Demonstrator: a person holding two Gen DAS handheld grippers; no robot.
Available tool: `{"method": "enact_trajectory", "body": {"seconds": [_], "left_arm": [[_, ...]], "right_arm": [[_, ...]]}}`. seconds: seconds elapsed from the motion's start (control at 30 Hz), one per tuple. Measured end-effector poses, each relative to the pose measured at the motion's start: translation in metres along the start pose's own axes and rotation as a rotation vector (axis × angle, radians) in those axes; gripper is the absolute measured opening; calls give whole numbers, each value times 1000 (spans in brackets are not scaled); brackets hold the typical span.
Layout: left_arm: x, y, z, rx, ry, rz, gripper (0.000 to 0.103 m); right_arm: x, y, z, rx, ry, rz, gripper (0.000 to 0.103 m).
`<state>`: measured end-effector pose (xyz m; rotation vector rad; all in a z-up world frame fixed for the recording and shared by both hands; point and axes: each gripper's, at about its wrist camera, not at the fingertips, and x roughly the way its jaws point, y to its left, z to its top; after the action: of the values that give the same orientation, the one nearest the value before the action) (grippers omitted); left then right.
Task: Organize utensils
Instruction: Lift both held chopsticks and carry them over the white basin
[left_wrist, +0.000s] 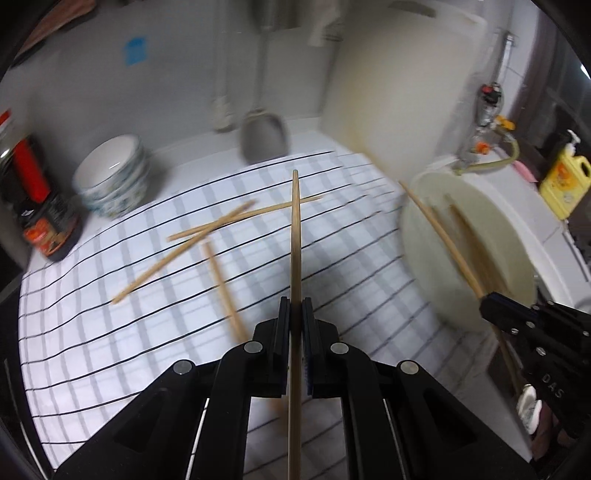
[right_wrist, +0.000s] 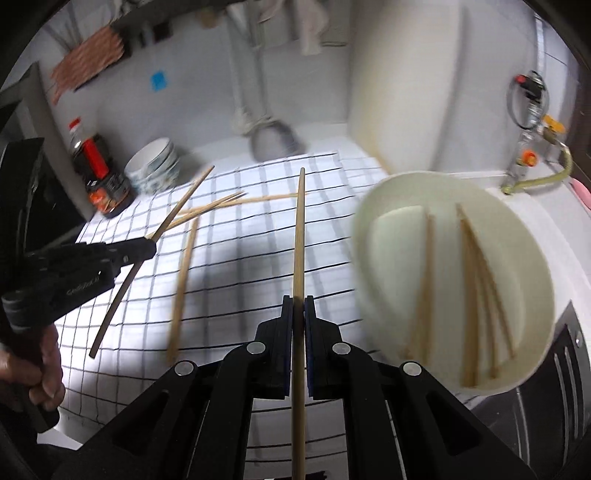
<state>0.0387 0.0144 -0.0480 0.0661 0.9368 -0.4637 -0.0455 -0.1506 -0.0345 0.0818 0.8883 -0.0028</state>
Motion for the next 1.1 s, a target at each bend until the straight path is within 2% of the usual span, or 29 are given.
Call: {"method": "enact_trajectory", "body": {"seconds": [0.27,0.47,0.67,0.9,1.1], "left_arm": [[15,-97,32,93,-5,-120,7],[47,-160,54,114,51,-207,7],[86,-193,63,105,115,-198,7],[124,-206,70,91,158,-164,7],[130,-206,69,104,181,-120,8]], "right_arm": [[-21,-94,0,121,-35,-87,6],[-17,-158,-1,227,-16,-95,6],[3,-184,3,255,10,-68,6],[31,-200,5,282,44,-40,6],[39,-210,2,312,44,-32,6]]}}
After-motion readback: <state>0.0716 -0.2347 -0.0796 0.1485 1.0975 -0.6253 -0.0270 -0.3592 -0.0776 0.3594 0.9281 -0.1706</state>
